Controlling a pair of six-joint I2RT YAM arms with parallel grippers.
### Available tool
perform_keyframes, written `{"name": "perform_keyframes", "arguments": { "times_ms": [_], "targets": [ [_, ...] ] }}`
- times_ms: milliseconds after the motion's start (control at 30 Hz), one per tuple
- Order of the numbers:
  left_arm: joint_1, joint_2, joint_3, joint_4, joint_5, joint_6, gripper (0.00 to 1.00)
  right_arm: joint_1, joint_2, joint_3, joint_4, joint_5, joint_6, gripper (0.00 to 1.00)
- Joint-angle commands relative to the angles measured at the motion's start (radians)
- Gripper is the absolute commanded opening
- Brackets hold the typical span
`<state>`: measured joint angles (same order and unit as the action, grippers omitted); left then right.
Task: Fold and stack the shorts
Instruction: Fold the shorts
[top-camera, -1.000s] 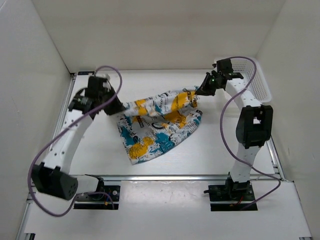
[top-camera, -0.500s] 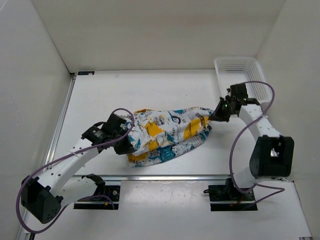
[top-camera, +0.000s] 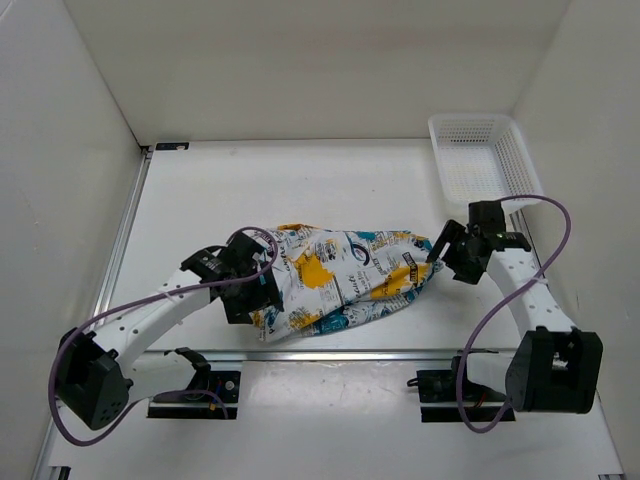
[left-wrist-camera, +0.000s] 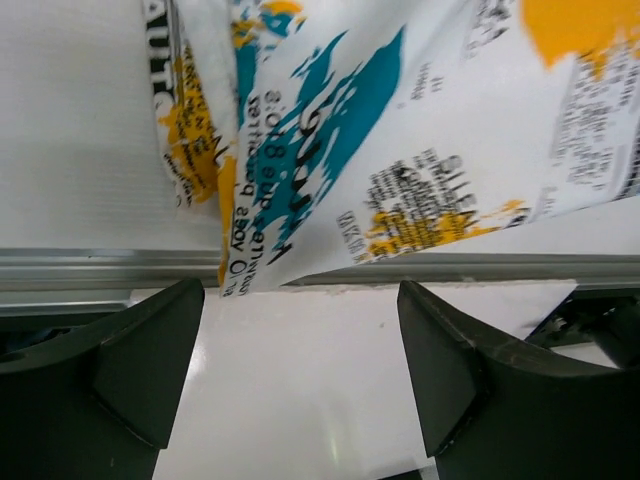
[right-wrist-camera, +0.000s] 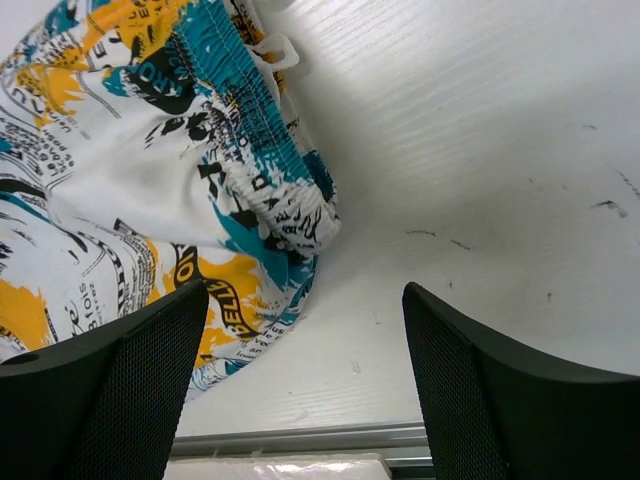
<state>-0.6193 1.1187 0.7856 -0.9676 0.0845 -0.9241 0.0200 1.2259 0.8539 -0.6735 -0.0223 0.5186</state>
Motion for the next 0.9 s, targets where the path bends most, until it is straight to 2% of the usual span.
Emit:
{"name": "perform_keyframes", "arguments": {
  "times_ms": [0, 133, 267, 333, 400, 433, 467, 500, 533, 567, 600, 667, 867],
  "targets": [
    [-0.005, 0.021, 0.067, -0.005, -0.042, 0.007, 0.9, 0.006, -0.08, 0.014, -0.02, 0.064, 0.012, 0.83],
    [-0.014, 0.087, 0.035, 0.01, -0.02, -0.002, 0.92, 0.015, -0.091, -0.055, -0.022, 0.053, 0.012, 0.82],
    [-0.026, 0.142, -0.002, 0.079, 0.05, -0.012, 0.93, 0.015, -0.059, -0.09, 0.078, -0.042, 0.012, 0.77],
    [-0.04, 0.165, -0.002, 0.102, 0.061, -0.012, 0.93, 0.015, -0.026, -0.101, 0.106, -0.042, 0.012, 0.73],
    [-0.054, 0.205, -0.002, 0.115, 0.061, -0.012, 0.88, 0.015, 0.036, -0.09, 0.126, -0.057, 0.012, 0.63],
    [-0.063, 0.217, -0.002, 0.115, 0.049, -0.012, 0.84, 0.015, 0.065, -0.078, 0.138, -0.057, 0.012, 0.56],
    [-0.063, 0.228, -0.002, 0.115, 0.038, -0.012, 0.78, 0.015, 0.075, -0.064, 0.138, -0.071, 0.003, 0.4],
    [-0.063, 0.248, 0.009, 0.115, 0.038, -0.002, 0.52, 0.015, 0.075, -0.055, 0.147, -0.08, 0.003, 0.32],
    [-0.063, 0.248, 0.009, 0.115, 0.029, -0.002, 0.34, 0.015, 0.075, -0.046, 0.147, -0.08, 0.003, 0.24],
    [-0.063, 0.248, 0.02, 0.115, 0.029, -0.002, 0.18, 0.015, 0.075, -0.036, 0.147, -0.08, 0.003, 0.1],
    [-0.05, 0.248, 0.033, 0.115, 0.029, 0.007, 0.1, 0.015, 0.066, -0.014, 0.138, -0.09, 0.003, 0.06],
    [-0.033, 0.239, 0.062, 0.075, -0.002, 0.016, 0.1, 0.015, 0.055, 0.022, 0.114, -0.09, -0.02, 0.0],
    [0.067, 0.133, 0.303, -0.12, -0.126, 0.097, 0.1, 0.015, 0.021, 0.183, 0.039, -0.12, -0.043, 0.0]
  ]
}}
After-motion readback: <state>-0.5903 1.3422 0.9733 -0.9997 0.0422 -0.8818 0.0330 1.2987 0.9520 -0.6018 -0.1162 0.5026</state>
